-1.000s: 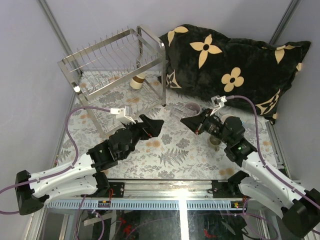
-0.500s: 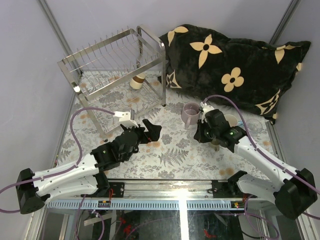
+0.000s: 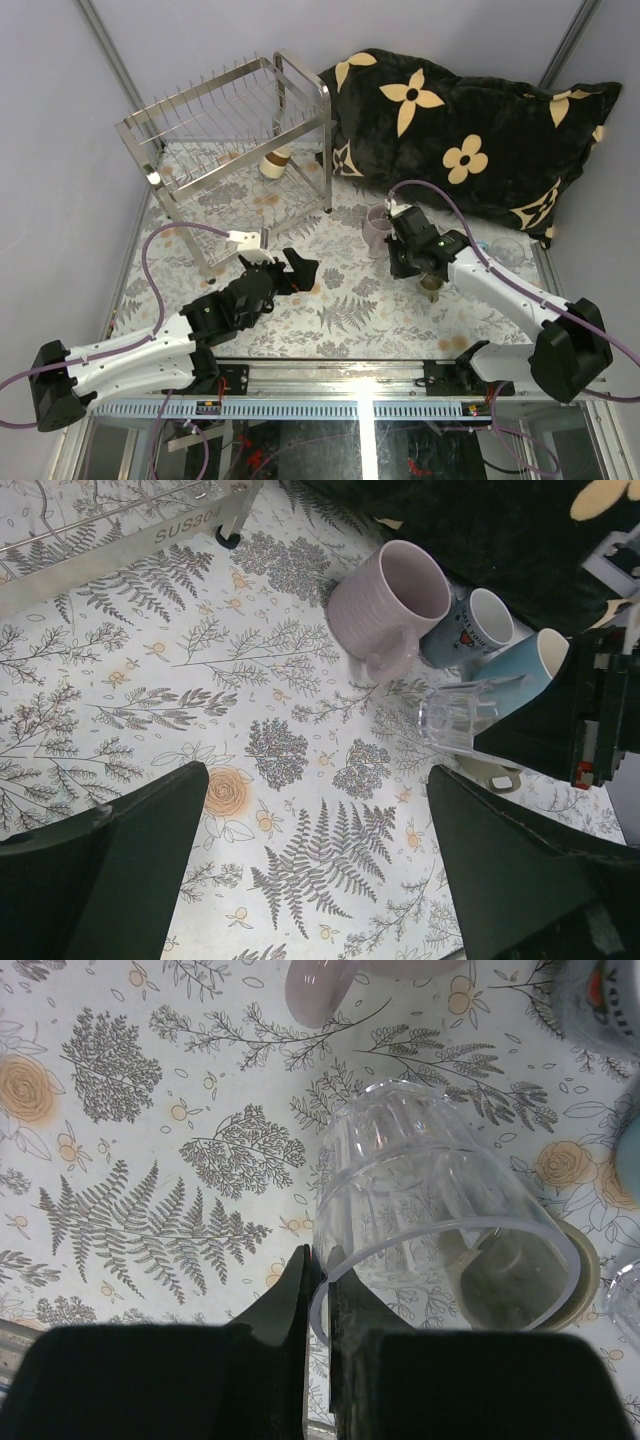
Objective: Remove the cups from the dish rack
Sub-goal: Place the cup at the center of the board, then unload the cup from the dish rack.
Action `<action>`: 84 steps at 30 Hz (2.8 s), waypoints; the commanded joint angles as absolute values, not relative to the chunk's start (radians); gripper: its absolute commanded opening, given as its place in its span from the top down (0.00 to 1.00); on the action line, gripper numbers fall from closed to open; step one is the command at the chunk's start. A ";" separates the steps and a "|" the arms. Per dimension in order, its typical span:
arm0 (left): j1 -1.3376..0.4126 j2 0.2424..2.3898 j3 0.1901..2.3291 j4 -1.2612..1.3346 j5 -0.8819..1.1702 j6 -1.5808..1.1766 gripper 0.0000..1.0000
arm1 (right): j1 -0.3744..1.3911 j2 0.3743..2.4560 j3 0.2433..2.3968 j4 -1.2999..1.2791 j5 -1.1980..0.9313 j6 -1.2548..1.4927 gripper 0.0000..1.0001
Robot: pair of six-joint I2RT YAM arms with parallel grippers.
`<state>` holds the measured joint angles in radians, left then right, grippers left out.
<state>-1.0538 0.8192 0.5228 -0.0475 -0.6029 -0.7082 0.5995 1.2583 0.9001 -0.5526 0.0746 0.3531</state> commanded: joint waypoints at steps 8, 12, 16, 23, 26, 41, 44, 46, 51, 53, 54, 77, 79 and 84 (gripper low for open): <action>-1.059 0.764 0.489 0.010 -0.601 -0.689 0.08 | 0.648 1.400 0.998 -0.606 0.078 0.312 1.00; -1.057 0.757 0.486 0.006 -0.609 -0.690 0.07 | 0.669 1.467 1.025 -0.623 0.094 0.305 1.00; -1.058 0.763 0.486 0.003 -0.613 -0.689 0.07 | 0.678 1.475 1.021 -0.594 0.095 0.312 0.81; -1.057 0.785 0.490 0.004 -0.626 -0.692 0.06 | 0.678 1.455 1.026 -0.579 0.111 0.312 0.56; -1.058 0.800 0.497 0.001 -0.635 -0.690 0.06 | 0.678 1.433 1.029 -0.584 0.121 0.313 0.54; -1.058 1.052 0.641 -0.105 -0.934 -0.640 0.06 | 0.678 0.913 0.884 -0.391 0.025 0.373 0.49; -1.057 1.162 0.713 -0.130 -0.990 -0.612 0.06 | 0.678 0.832 0.810 -0.296 -0.028 0.389 0.48; -1.058 1.235 0.763 -0.128 -1.031 -0.566 0.05 | 0.678 0.791 0.759 -0.223 -0.051 0.394 0.46; -1.052 1.407 0.928 -0.103 -1.135 -0.408 0.02 | 0.678 0.740 0.680 -0.109 -0.109 0.393 0.45; -1.033 1.462 0.971 -0.064 -1.150 -0.340 0.02 | 0.678 0.730 0.658 -0.078 -0.126 0.397 0.45; -1.018 1.486 0.986 -0.047 -1.146 -0.317 0.02 | 0.678 0.726 0.649 -0.066 -0.130 0.398 0.45; -0.703 1.847 1.043 0.419 -1.261 0.097 0.02 | 0.678 0.482 0.518 -0.003 -0.087 0.431 0.39; -0.672 1.861 1.047 0.440 -1.246 0.108 0.02 | 0.678 0.483 0.513 0.001 -0.087 0.432 0.39; -0.598 1.918 1.056 0.556 -1.206 0.226 0.01 | 0.678 0.483 0.508 0.004 -0.087 0.433 0.39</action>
